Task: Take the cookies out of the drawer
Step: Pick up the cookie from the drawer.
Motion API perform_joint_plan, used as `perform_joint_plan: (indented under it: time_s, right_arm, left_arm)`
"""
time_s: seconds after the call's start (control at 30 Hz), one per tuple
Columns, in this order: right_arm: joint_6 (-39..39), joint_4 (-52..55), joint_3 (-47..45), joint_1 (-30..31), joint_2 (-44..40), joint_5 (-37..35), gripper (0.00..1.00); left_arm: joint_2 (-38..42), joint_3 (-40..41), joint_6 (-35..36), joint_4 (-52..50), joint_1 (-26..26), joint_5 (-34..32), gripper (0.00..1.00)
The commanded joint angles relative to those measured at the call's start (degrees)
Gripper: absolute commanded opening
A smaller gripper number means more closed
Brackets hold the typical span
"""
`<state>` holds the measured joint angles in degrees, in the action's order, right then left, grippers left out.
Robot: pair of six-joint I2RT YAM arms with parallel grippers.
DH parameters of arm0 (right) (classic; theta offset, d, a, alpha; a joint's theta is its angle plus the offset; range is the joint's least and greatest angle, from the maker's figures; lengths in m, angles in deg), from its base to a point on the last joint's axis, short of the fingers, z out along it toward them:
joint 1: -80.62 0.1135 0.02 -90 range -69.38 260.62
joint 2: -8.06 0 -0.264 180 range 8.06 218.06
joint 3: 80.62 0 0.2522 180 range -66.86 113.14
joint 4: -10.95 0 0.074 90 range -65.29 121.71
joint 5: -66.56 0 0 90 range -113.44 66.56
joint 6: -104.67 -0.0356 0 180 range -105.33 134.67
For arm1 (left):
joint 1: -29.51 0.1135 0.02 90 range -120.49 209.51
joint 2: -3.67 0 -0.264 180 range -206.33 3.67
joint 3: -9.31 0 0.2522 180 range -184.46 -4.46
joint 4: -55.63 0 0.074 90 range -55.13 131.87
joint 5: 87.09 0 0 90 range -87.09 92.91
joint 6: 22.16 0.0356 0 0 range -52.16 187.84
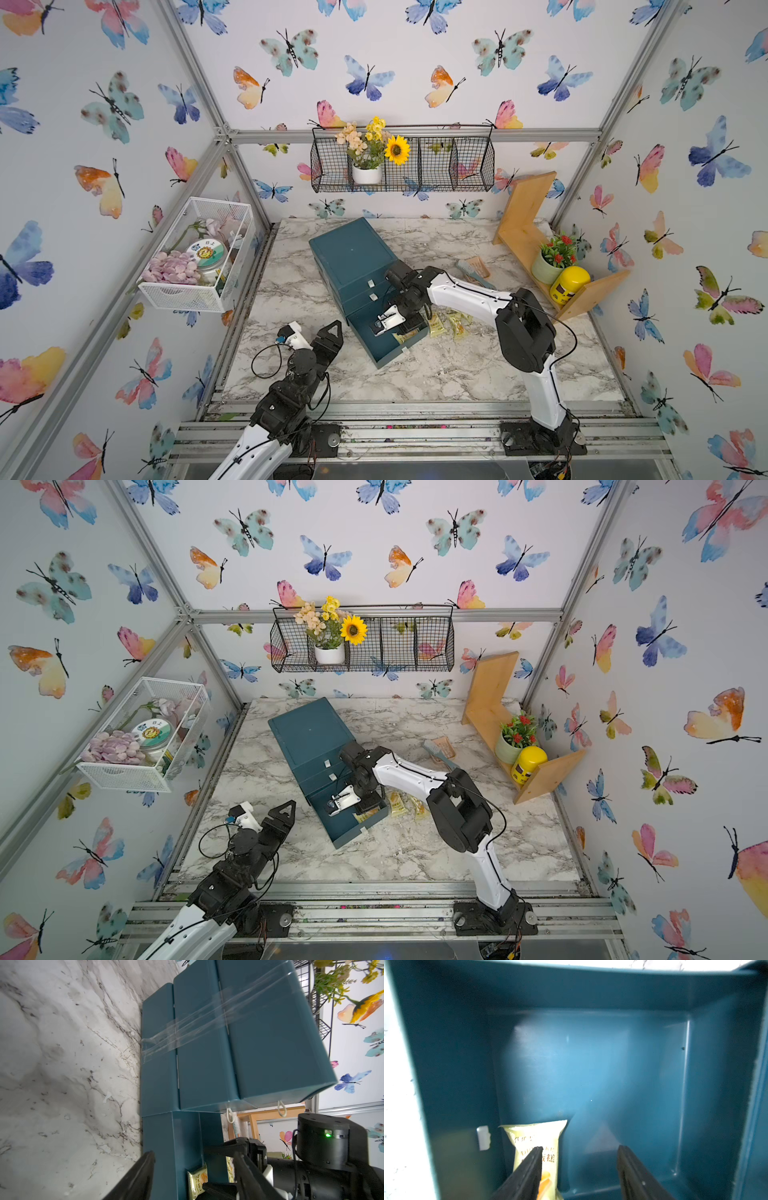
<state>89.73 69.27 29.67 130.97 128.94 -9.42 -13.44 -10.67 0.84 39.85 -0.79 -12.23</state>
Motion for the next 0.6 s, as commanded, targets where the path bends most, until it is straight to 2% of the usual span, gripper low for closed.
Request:
perform_joint_plan:
  time_s: [0.0,0.57]
  right_arm:
    - [-0.79,2.38,-0.73,0.28,-0.22,2.76,0.62]
    - [-0.72,1.94,0.1,0.37,3.7,-0.84,0.61]
  left_arm:
    - [-1.5,-1.74,0.07,-0.09,0.42,-2.02,0.66]
    - [-1.35,-0.2,-0.12,2.32,0.41,-1.2,0.67]
